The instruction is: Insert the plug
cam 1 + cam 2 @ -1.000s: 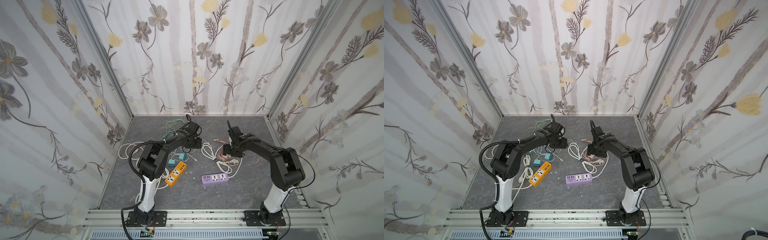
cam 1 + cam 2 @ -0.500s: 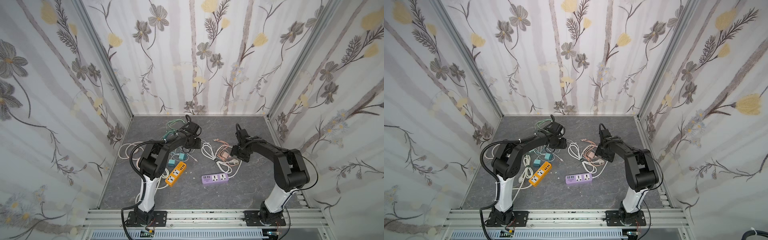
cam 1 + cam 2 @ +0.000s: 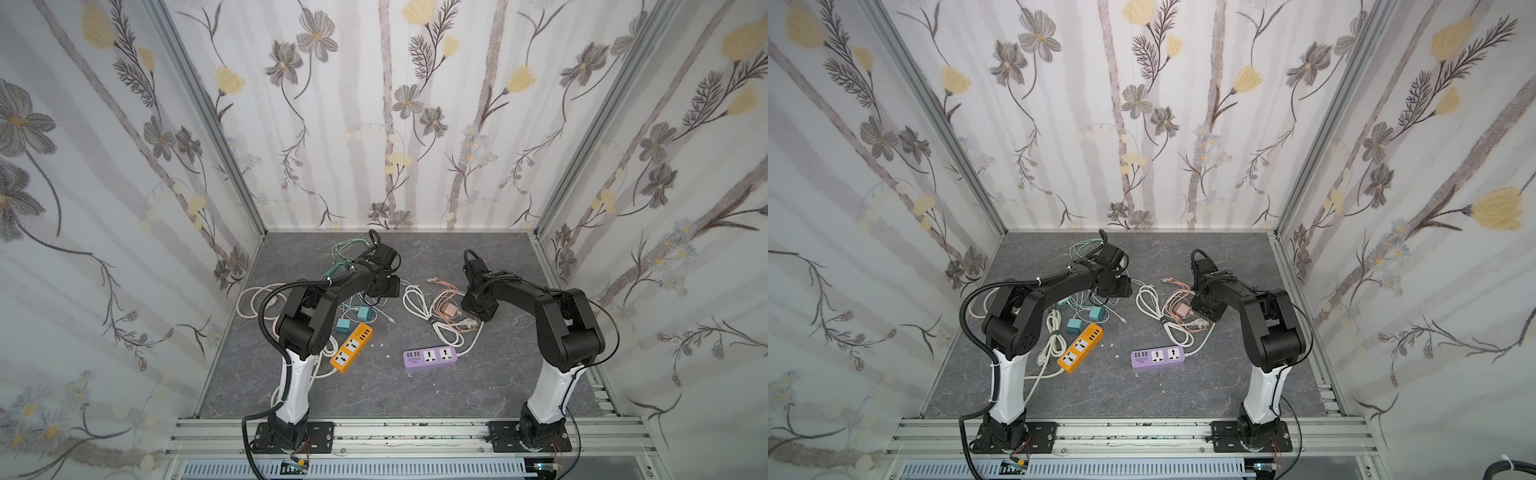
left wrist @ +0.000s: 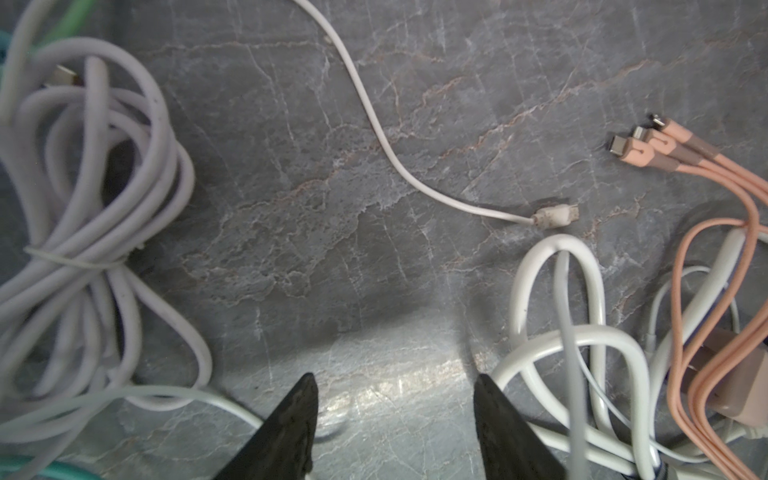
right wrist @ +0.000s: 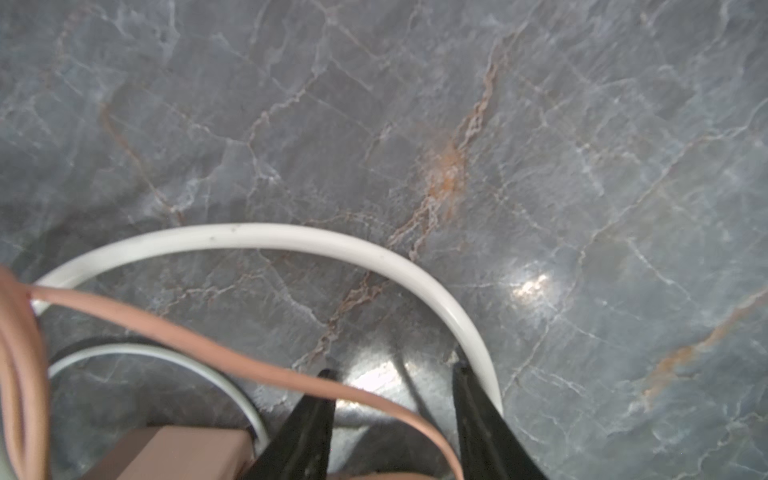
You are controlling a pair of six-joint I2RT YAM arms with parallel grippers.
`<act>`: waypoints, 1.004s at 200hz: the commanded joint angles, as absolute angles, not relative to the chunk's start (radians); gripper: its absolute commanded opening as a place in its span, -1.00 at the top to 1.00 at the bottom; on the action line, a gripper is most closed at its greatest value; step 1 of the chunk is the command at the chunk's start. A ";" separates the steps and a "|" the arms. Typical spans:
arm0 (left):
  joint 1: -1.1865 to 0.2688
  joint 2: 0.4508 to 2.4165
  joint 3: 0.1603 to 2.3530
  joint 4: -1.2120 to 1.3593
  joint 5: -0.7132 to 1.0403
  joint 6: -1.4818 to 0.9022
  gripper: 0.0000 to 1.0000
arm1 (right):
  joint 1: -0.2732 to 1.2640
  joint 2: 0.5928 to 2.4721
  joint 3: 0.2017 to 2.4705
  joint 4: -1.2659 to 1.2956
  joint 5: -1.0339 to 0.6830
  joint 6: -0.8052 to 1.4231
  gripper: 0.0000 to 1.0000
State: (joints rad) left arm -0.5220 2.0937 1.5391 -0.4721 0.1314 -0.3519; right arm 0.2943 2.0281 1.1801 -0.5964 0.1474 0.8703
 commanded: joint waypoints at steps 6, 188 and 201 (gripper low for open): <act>-0.516 2.096 1.534 -0.476 0.125 -0.362 -0.22 | 0.299 2.033 1.180 -0.558 0.183 0.885 0.18; -0.496 1.990 1.535 -0.465 0.021 -0.368 1.00 | 0.351 1.416 1.119 -0.440 0.414 0.457 1.00; -0.492 1.965 1.539 -0.463 0.011 -0.367 1.00 | 0.354 1.352 1.138 -0.408 0.393 0.410 1.00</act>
